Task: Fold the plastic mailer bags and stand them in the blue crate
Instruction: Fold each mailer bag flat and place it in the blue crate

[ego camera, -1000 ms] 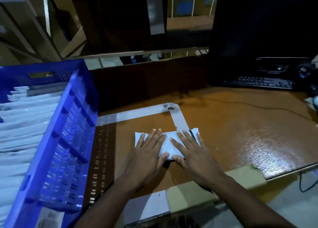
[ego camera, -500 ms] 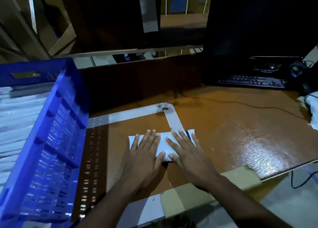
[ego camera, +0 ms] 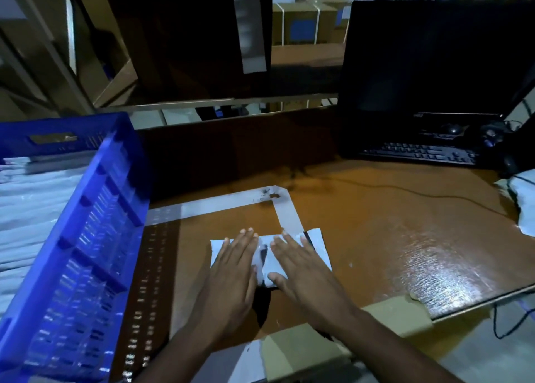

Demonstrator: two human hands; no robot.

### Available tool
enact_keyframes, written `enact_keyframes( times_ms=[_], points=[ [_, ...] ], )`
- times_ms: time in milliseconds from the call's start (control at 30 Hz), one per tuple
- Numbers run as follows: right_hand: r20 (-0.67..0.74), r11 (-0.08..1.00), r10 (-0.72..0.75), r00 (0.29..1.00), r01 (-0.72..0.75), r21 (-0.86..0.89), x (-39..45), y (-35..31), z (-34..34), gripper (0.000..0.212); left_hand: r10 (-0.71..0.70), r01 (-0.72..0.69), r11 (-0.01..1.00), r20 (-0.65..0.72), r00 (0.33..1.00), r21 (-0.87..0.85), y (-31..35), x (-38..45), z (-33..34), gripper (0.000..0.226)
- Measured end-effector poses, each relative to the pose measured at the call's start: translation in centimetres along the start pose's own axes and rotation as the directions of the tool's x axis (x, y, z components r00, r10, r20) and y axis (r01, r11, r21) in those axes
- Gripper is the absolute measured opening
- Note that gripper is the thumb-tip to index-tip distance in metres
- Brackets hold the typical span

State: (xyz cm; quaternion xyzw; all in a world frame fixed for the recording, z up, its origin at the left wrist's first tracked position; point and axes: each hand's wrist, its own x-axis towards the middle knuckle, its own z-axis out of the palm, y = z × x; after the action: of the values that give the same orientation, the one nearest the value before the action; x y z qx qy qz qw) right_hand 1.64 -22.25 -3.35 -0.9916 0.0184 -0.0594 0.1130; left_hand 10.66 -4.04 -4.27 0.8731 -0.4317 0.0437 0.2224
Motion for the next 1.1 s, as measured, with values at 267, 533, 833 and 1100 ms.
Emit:
enact_keyframes(
  times_ms=[267, 533, 833, 1100],
  points=[
    [0.07, 0.997, 0.016, 0.997, -0.011, -0.076, 1.3, 0.5, 1.3, 0.059, -0.008, 0.005, 0.99, 0.018, 1.0, 0.139, -0.4, 0.2, 1.3, 0.053],
    [0.102, 0.998, 0.014, 0.995, -0.007, -0.066, 1.2, 0.7, 1.6, 0.076, -0.011, 0.006, 0.987, 0.034, 0.999, 0.158, -0.4, -0.2, 1.8, 0.054],
    [0.155, 0.999, -0.001, 0.988, 0.006, -0.032, 0.5, 0.7, 1.5, 0.072, 0.007, -0.013, 0.994, 0.058, 0.998, 0.111, -0.5, -0.5, 2.0, 0.054],
    [0.184, 0.992, -0.047, 0.982, 0.024, 0.124, 1.2, 0.5, 0.4, 0.089, -0.052, 0.039, 0.993, 0.113, 0.992, 0.111, -0.8, 0.0, 1.9, 0.059]
  ],
)
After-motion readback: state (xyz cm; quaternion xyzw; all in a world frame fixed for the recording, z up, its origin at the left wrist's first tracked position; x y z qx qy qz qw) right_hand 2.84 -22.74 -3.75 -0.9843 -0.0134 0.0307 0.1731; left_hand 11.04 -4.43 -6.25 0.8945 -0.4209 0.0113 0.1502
